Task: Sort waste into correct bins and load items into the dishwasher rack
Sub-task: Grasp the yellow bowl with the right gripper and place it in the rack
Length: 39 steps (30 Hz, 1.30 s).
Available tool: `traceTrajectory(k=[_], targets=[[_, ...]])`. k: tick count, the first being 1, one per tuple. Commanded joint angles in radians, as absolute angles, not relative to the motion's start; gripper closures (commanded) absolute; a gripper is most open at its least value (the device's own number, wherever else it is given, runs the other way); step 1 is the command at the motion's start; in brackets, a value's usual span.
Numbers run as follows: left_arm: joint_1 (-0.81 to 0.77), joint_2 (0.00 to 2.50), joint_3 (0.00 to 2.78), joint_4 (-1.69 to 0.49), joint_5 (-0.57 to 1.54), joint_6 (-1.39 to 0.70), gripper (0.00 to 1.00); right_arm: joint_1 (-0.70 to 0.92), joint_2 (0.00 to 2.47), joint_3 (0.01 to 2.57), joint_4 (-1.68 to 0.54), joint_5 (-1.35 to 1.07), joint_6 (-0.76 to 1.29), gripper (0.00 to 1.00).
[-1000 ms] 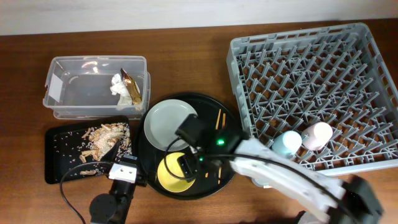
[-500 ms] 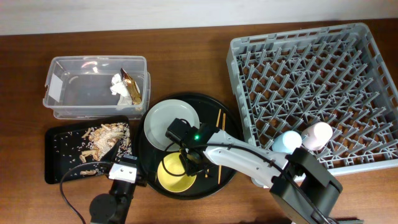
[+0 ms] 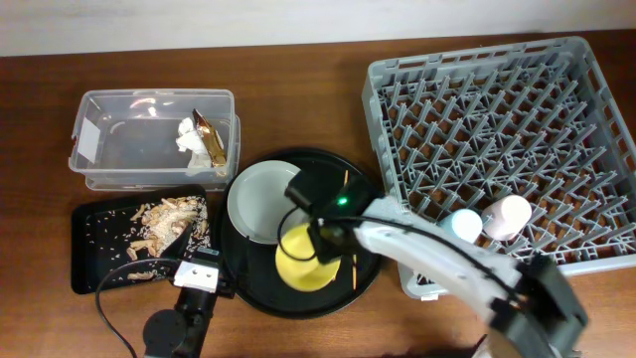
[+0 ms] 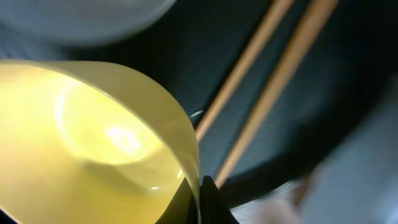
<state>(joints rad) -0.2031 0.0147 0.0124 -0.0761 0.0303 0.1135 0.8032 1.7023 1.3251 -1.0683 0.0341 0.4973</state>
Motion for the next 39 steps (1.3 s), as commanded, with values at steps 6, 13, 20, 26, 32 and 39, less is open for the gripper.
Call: traceTrajectory(k=[6, 13, 20, 26, 32, 39], targets=[[-0.198, 0.006, 0.009, -0.080, 0.038, 0.129, 0.01, 0.734, 1.472, 1.393, -1.110, 0.925, 0.503, 0.96], [-0.198, 0.006, 0.009, -0.080, 0.038, 0.129, 0.01, 0.532, 1.483, 1.393, -1.023, 1.295, 0.502, 0.96], [-0.198, 0.006, 0.009, -0.080, 0.038, 0.129, 0.01, 0.300, 1.521, 1.393, -0.910, 1.285, 0.422, 0.96], [-0.198, 0.006, 0.009, -0.080, 0.038, 0.129, 0.01, 0.202, 1.675, 1.393, -0.798, 1.224, 0.216, 0.96], [-0.198, 0.006, 0.009, -0.080, 0.038, 0.129, 0.01, 0.202, 1.831, 1.393, -0.706, 1.289, 0.081, 0.96], [-0.198, 0.006, 0.009, -0.080, 0.038, 0.129, 0.01, 0.225, 1.909, 1.393, -0.735, 1.269, 0.081, 0.96]])
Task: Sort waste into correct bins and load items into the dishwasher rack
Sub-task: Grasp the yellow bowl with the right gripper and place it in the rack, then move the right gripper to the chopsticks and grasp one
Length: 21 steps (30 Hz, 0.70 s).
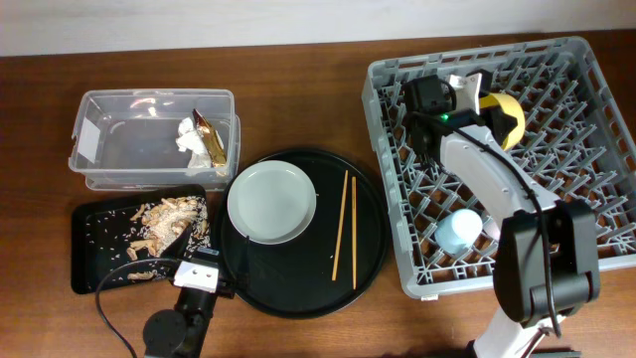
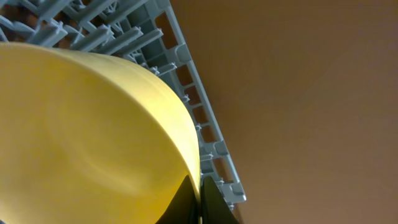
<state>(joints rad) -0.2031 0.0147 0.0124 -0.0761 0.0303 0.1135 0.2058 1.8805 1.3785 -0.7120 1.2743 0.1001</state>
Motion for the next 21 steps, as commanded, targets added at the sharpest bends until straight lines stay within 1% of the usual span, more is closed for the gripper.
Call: traceTrajectory(k=[1, 7, 8, 10, 12, 13, 15, 16, 19, 21], targets=[[-0.198, 0.006, 0.009, -0.080, 0.038, 0.129, 0.01, 0.237, 1.909, 1.393, -0.743, 1.251, 0.082, 0.96], [-0.198, 0.006, 0.009, -0.080, 0.038, 0.129, 0.01, 0.340, 1.909, 1.393, -0.817, 1.238, 0.083, 0.95], [-0.198, 0.006, 0.009, -0.080, 0.038, 0.129, 0.00, 0.355, 1.909, 1.393, -0.829, 1.240, 0.086, 0.90], [-0.198, 0.006, 0.009, -0.080, 0.038, 0.129, 0.01, 0.372, 1.905, 1.394, -0.842, 1.243, 0.085, 0.76], [-0.198, 0.006, 0.009, -0.080, 0.038, 0.129, 0.01, 0.385, 1.886, 1.394, -0.858, 1.242, 0.086, 0.69], [-0.198, 0.006, 0.009, -0.080, 0.038, 0.129, 0.01, 0.392, 1.873, 1.396, -0.863, 1.242, 0.086, 0.62], [-0.198, 0.006, 0.009, -0.080, 0.038, 0.129, 0.01, 0.413, 1.829, 1.411, -0.887, 1.225, 0.095, 0.52], [-0.198, 0.006, 0.009, -0.080, 0.038, 0.129, 0.01, 0.427, 1.802, 1.430, -0.913, 1.178, 0.109, 0.46], [-0.198, 0.006, 0.009, -0.080, 0.038, 0.129, 0.01, 0.477, 1.709, 1.531, -1.056, 0.814, 0.193, 0.44], [-0.198, 0.006, 0.009, -0.080, 0.038, 0.129, 0.01, 0.496, 1.665, 1.588, -1.117, 0.496, 0.220, 0.44]])
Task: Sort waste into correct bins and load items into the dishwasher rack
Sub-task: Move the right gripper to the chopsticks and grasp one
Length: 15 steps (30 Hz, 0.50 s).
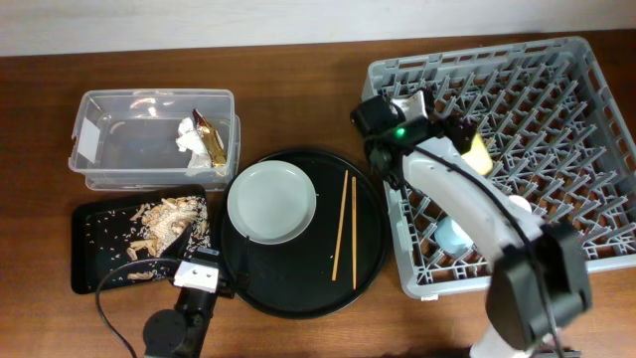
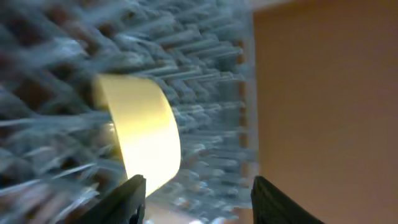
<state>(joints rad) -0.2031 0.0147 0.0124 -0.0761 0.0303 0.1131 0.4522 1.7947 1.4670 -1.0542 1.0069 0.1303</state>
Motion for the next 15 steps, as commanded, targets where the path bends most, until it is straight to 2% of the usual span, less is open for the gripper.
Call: traceTrajectory(k=[1, 3, 5, 6, 10, 15], targets=[[-0.198, 0.006, 0.009, -0.080, 0.038, 0.129, 0.01, 0.502, 1.648, 1.603, -1.127, 0.340, 0.219, 0.44], [-0.198, 0.006, 0.009, -0.080, 0.038, 0.129, 0.01, 0.513, 1.621, 1.607, -1.126, 0.065, 0.219, 0.49], [-0.198, 0.006, 0.009, -0.080, 0.038, 0.129, 0.01, 0.531, 1.621, 1.604, -1.134, -0.178, 0.221, 0.61], [-0.198, 0.006, 0.009, -0.080, 0.038, 0.129, 0.01, 0.540, 1.626, 1.594, -1.138, -0.228, 0.240, 0.63], [-0.198, 0.006, 0.009, -0.080, 0.038, 0.129, 0.01, 0.600, 1.654, 1.460, -1.143, -0.179, 0.485, 0.63], [-0.198, 0.006, 0.009, -0.080, 0.038, 0.129, 0.01, 0.628, 1.684, 1.247, -0.979, -0.159, 0.605, 0.63]])
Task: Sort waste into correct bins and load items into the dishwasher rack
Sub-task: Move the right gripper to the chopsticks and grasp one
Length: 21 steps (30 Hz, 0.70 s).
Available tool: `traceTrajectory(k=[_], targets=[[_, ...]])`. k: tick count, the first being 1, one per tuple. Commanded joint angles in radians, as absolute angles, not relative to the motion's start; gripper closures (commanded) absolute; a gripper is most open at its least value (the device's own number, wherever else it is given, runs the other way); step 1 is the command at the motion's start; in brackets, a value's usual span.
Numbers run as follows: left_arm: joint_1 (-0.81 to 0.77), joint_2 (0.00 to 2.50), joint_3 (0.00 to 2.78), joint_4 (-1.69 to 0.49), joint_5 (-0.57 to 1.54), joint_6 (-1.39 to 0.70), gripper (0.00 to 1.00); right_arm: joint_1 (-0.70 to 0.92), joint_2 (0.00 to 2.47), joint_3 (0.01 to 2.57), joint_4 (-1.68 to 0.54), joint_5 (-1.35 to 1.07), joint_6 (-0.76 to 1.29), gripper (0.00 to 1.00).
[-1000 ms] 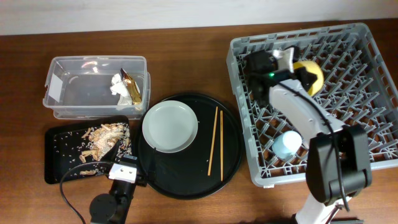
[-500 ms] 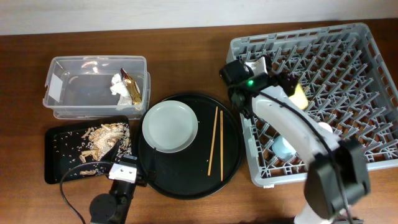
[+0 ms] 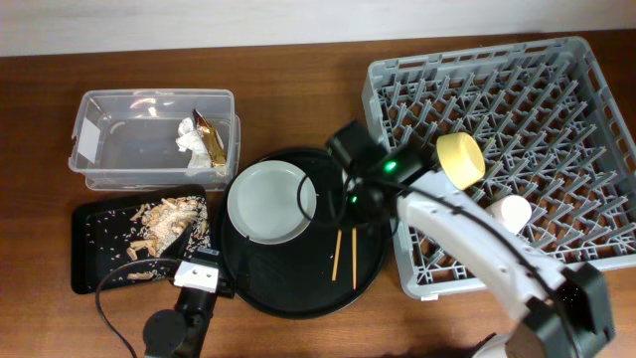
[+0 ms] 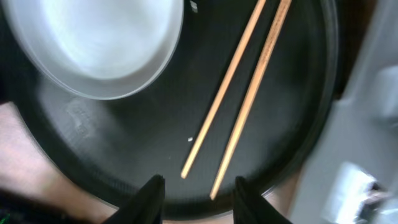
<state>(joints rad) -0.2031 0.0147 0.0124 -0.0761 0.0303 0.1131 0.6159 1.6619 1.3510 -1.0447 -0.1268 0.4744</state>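
My right gripper (image 4: 199, 200) is open, hanging low over the round black tray (image 4: 93, 143). Two wooden chopsticks (image 4: 231, 87) lie side by side on the tray, their near ends just ahead of my fingertips (image 4: 152, 190). From above, the right gripper (image 3: 350, 204) sits over the tray's right half, covering the chopsticks' far ends (image 3: 344, 257). A white bowl (image 3: 270, 202) rests on the tray's left side. A yellow cup (image 3: 460, 157) lies on its side in the grey dishwasher rack (image 3: 586, 60). The left gripper (image 3: 189, 239) rests by the scrap tray; its jaws are unclear.
A clear plastic bin (image 3: 109, 139) holding wrappers stands at the back left. A black rectangular tray (image 3: 94, 249) of food scraps lies in front of it. A white cup (image 3: 514, 211) stands in the rack's front part. The rack's wall (image 4: 373, 93) borders the round tray on the right.
The open right gripper has moved from the rack's left part beside the yellow cup to a spot over the chopsticks on the black tray. The yellow cup stays in the rack.
At first the right gripper was shut on the yellow cup's rim on the black tray. Then it held the cup over the far part of the rack. Then the cup lay in the rack with the gripper open beside it; now the gripper is over the chopsticks.
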Motion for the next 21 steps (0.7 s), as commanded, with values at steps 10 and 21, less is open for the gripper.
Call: traceTrajectory(k=[10, 21], targets=[[-0.198, 0.006, 0.009, -0.080, 0.038, 0.129, 0.00, 0.630, 1.699, 1.023, -0.596, -0.144, 0.649, 0.71], [-0.198, 0.006, 0.009, -0.080, 0.038, 0.129, 0.01, 0.654, 1.839, 1.023, -0.534, -0.107, 0.689, 0.73]])
